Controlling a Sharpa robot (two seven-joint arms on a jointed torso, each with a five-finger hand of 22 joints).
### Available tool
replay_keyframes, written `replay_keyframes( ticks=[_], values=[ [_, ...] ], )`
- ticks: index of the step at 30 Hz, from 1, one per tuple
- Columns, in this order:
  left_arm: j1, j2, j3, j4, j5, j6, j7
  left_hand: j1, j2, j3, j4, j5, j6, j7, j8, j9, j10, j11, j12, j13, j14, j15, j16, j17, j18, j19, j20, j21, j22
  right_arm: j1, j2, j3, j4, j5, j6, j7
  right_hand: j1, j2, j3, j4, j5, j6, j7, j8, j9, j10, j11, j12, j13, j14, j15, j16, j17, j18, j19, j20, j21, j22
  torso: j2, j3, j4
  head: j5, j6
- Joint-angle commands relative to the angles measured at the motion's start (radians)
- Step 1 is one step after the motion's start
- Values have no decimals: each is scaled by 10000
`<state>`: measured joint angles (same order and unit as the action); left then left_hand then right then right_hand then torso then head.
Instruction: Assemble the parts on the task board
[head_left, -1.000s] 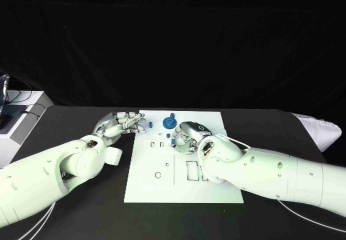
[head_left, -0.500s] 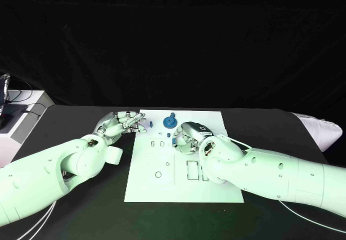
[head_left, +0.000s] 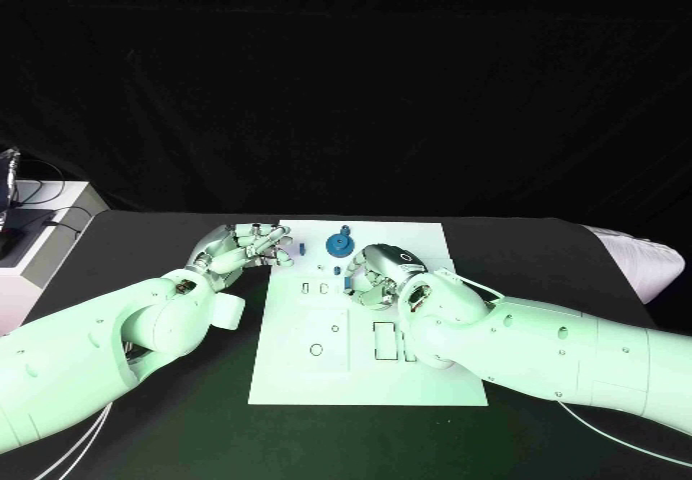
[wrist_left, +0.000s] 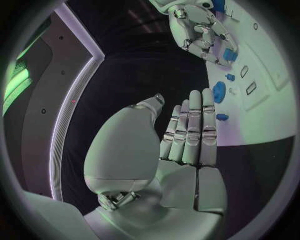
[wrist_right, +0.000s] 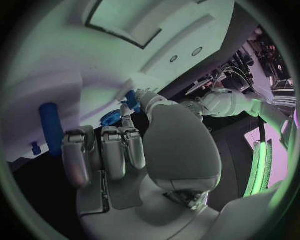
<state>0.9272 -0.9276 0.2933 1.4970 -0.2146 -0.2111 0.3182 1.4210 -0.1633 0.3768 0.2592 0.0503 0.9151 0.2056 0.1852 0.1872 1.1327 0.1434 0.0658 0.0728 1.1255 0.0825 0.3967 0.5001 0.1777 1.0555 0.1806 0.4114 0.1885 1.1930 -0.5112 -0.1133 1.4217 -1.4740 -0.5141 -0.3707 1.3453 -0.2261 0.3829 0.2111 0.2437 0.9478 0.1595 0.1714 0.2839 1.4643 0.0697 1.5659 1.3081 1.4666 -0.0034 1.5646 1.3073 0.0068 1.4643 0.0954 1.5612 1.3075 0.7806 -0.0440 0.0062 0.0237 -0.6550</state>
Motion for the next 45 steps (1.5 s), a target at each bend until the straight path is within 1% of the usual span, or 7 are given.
replay_keyframes(
  ticks=[1,14,20,23,33,37,45],
  values=[
    [0,28,8,1,-40,193,32,-54,-2,43,-30,12,14,70,-42,16,-6,31,-16,-11,-89,-6,29,10,26,-76,-26,50,10,-10,-78,0,107,-29,-259,155,-77,-107,-135,15,-124,-123,24,-79,-25,1041,84,21,2605,978,68,-13,2364,-29,991,87,-39,2508,0,-1,13,-11,4],
    [9,57,10,-7,-1763,-115,-1109,-752,-397,-965,234,29,210,-222,322,278,1062,-366,1209,752,1088,-429,1810,1312,44,729,-394,1074,525,132,-1127,140,1033,949,-1633,893,510,176,-3589,848,-533,-966,352,-872,-394,798,393,-242,2390,998,346,13,2463,6,927,357,-166,2404,-78,44,-39,76,43],
    [95,106,15,15,-2886,31,-2463,-1452,-64,-1295,260,79,-470,-484,1828,1063,222,-678,4838,3411,2176,-749,7272,5562,8,917,-789,3992,2462,512,-1824,213,1348,3136,-1700,2118,513,588,-3445,812,-342,-492,229,-613,-333,841,294,-193,2426,1000,276,15,2471,20,903,315,-215,2365,-205,128,-67,143,41],
    [247,211,17,2,-3684,359,-3297,-1927,131,-1137,265,34,-852,-642,2961,1639,-535,-744,7101,4959,2944,-772,9379,7513,-355,1508,-865,7099,6016,715,-2175,242,1400,4159,-1443,2538,565,814,-3280,792,-77,-318,160,-458,-299,852,230,-180,2437,1003,220,18,2479,21,901,264,-220,2362,-289,173,-78,162,17],
    [1181,1147,-15,-581,-6670,1811,-6081,-3117,-447,1069,326,22,-819,-1037,4921,2827,1042,-1158,11077,8800,4168,-1151,11287,9934,-1005,3005,-1073,9971,10158,1161,-2932,272,990,6448,-543,2999,583,993,-3034,761,439,-18,13,-95,-116,1017,90,-3,2583,1016,94,32,2531,1,940,144,-151,2425,-612,371,-148,198,-102],
    [1604,1693,-239,-1077,-7299,2306,-6906,-3558,-530,1115,333,19,-711,-1165,5169,3086,1986,-1274,12231,10398,4390,-1253,11635,10521,-1183,3529,-1164,10430,11065,1208,-3020,272,808,6621,-300,2856,582,993,-3033,762,442,-17,13,-93,-115,1021,89,1,2587,1013,93,28,2517,3,937,144,-157,2420,-708,451,-162,268,-172],
    [2457,2905,-1049,-2346,-7692,3315,-8246,-3615,-479,953,334,21,-824,-1150,5059,3187,1754,-1268,12031,10133,4362,-1264,11586,10436,-1209,3594,-1199,10506,11197,1234,-3016,270,557,6637,103,2555,547,973,-3010,767,560,-37,4,-62,-79,1025,79,5,2591,1010,79,25,2507,10,924,127,-185,2397,-819,558,-192,304,-309]
  ],
)
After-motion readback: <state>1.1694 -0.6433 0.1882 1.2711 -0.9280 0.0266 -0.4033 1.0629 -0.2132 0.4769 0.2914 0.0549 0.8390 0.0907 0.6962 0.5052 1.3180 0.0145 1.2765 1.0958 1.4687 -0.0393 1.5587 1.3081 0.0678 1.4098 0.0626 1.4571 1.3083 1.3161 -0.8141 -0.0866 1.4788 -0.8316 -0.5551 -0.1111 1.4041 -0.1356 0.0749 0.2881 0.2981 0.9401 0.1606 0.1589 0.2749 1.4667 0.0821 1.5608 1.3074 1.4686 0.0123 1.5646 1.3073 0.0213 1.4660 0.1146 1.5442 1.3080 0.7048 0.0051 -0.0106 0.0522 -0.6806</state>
